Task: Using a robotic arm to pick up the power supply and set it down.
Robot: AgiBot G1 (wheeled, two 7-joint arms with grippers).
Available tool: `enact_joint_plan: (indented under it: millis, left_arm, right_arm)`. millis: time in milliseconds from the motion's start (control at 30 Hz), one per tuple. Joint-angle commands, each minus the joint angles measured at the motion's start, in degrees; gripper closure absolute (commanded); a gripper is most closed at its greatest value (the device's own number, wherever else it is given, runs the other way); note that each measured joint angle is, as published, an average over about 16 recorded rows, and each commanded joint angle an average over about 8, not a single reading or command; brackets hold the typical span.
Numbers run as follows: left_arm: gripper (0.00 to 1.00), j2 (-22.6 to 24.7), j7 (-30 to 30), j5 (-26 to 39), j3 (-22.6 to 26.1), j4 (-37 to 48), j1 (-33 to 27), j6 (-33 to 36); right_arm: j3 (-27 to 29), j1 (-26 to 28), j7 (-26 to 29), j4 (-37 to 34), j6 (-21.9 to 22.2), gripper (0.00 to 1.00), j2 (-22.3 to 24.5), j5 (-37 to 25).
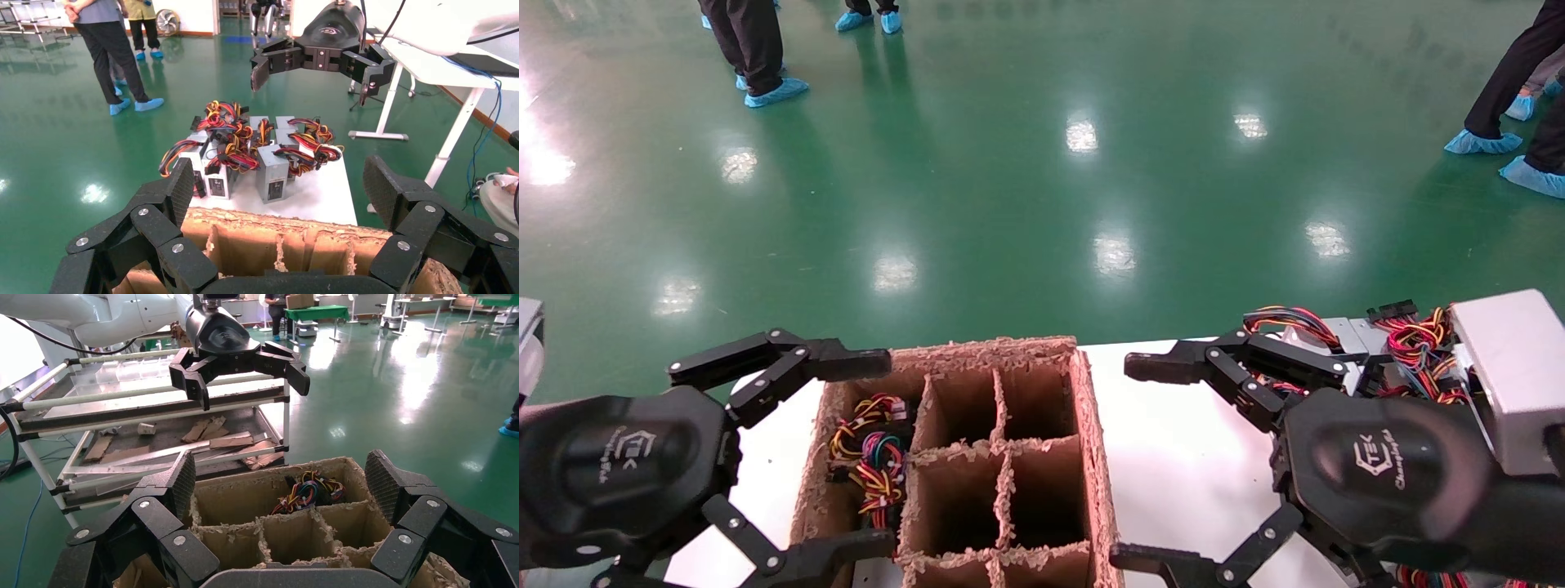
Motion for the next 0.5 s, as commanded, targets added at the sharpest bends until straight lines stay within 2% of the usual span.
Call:
enact_joint_plan:
  millis: [33, 500]
  left_arm:
    - [0.0, 0.0, 0.0, 0.0, 0.0, 0.0, 0.0, 0.0]
    - [0.0, 0.0, 0.0, 0.0, 0.0, 0.0, 0.0, 0.0]
  right_arm:
    - [0.0, 0.0, 0.0, 0.0, 0.0, 0.0, 0.0, 0.0]
    - [0.0, 0.0, 0.0, 0.0, 0.0, 0.0, 0.0, 0.0]
